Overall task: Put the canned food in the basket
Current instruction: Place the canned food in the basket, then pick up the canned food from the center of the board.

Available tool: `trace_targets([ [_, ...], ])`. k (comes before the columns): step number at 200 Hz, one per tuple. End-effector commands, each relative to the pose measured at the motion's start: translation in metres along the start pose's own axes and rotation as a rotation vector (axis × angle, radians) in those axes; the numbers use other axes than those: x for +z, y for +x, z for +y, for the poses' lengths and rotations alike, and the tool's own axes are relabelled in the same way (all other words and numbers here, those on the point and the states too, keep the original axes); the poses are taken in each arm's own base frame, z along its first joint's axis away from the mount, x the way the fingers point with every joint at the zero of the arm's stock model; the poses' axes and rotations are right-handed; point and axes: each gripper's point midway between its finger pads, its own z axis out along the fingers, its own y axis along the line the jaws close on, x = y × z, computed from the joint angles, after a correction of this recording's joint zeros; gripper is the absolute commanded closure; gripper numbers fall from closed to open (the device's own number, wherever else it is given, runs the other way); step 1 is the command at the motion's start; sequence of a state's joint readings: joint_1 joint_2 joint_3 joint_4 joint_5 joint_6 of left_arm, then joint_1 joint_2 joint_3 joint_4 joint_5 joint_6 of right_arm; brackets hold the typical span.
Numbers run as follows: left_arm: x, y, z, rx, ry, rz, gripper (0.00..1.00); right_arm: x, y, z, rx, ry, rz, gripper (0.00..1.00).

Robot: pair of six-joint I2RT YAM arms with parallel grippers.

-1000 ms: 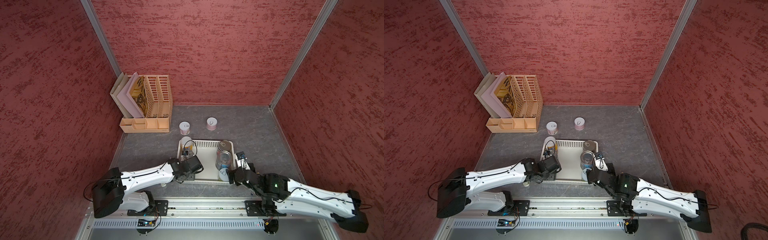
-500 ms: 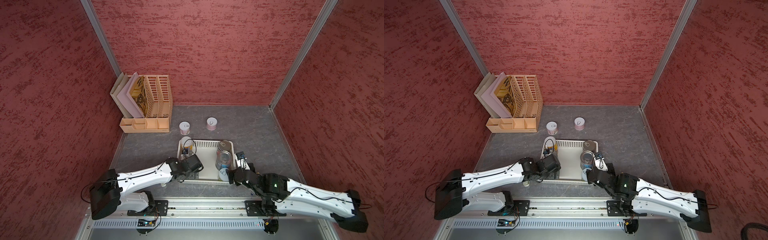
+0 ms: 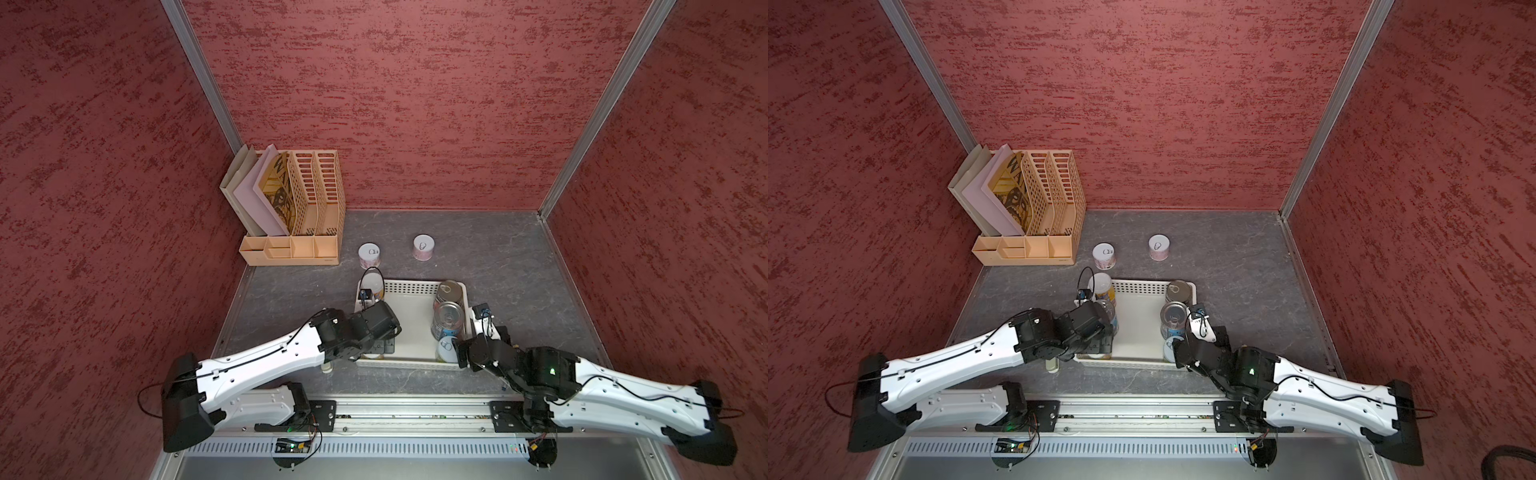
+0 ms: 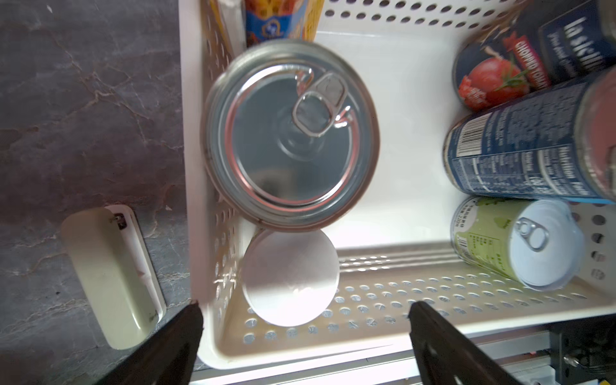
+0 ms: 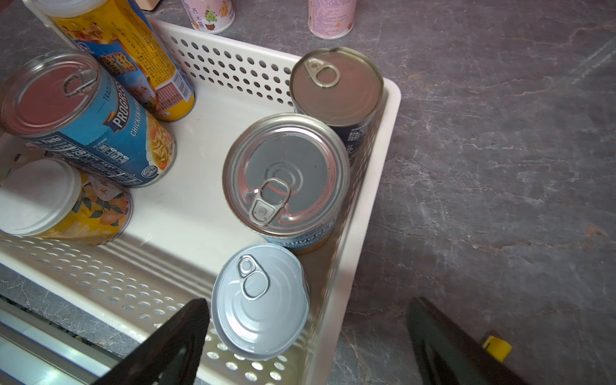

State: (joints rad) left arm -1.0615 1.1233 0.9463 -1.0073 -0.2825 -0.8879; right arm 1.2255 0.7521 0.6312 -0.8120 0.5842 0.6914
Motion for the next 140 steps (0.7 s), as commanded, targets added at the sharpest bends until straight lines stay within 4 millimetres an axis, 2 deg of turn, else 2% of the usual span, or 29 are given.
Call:
trace_targets([
  [1, -0.016, -0.013, 0.006, 0.034, 0.014, -0.065, 0.00, -0.003, -0.005, -0.003, 0.014, 0.003, -0.018, 0.02],
  [22, -0.032, -0.029, -0.002, 0.040, 0.106, -0.138, 0.00, -0.012, -0.019, -0.001, 0.031, -0.013, -0.053, 0.02],
  [33, -0.042, -0.037, -0.001, 0.024, 0.140, -0.170, 0.00, -0.020, -0.032, 0.006, 0.039, -0.052, -0.078, 0.02],
  [43, -0.051, -0.045, 0.001, 0.003, 0.168, -0.196, 0.05, -0.029, -0.045, 0.017, 0.034, -0.101, -0.097, 0.02],
  [61, -0.066, -0.058, 0.005, -0.029, 0.213, -0.241, 0.00, -0.046, -0.075, 0.035, 0.028, -0.164, -0.133, 0.02],
  [80, -0.081, -0.073, 0.008, -0.057, 0.247, -0.278, 0.00, -0.064, -0.113, 0.053, 0.018, -0.188, -0.180, 0.02],
  [103, -0.108, -0.101, 0.009, -0.081, 0.284, -0.351, 0.00, -0.079, -0.163, 0.066, 0.011, -0.153, -0.268, 0.02],
  [124, -0.134, -0.136, 0.015, -0.128, 0.273, -0.450, 0.00, -0.078, -0.202, 0.074, 0.014, -0.111, -0.316, 0.02],
  [140, -0.146, -0.162, 0.022, -0.163, 0.247, -0.521, 0.00, -0.060, -0.224, 0.072, 0.057, -0.082, -0.301, 0.02],
])
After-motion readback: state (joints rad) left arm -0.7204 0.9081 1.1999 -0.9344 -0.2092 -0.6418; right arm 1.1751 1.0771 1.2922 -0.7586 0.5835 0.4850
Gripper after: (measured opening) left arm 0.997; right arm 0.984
